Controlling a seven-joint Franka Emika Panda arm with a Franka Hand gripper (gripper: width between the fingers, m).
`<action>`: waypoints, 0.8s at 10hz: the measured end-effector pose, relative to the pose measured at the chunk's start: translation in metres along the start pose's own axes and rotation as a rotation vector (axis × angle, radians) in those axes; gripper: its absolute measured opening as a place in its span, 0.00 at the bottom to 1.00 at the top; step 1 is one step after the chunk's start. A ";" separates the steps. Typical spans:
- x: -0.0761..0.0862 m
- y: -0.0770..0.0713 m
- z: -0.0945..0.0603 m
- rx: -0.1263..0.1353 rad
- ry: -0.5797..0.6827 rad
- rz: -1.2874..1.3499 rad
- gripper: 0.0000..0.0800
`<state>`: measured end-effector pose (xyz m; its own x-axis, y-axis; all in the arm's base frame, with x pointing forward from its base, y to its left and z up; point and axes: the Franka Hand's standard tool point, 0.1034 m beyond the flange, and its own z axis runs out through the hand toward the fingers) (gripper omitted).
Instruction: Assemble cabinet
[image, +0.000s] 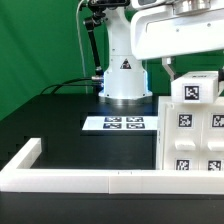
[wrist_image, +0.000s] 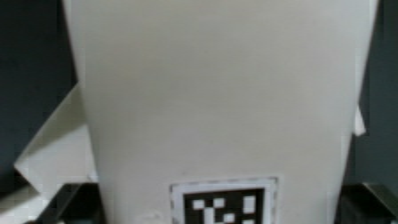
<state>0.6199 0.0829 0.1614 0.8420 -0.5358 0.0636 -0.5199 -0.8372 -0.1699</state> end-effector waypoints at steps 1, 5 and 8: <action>0.001 0.001 0.001 0.003 0.008 0.063 0.70; 0.001 0.002 0.001 0.011 0.015 0.390 0.70; 0.003 0.002 0.001 0.027 0.007 0.563 0.70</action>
Offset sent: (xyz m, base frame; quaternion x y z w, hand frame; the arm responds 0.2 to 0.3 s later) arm -0.0140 -0.0061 -0.0056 -0.0335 0.0048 0.1645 0.9858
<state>0.6214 0.0799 0.1605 0.4347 -0.8998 -0.0377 -0.8846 -0.4188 -0.2049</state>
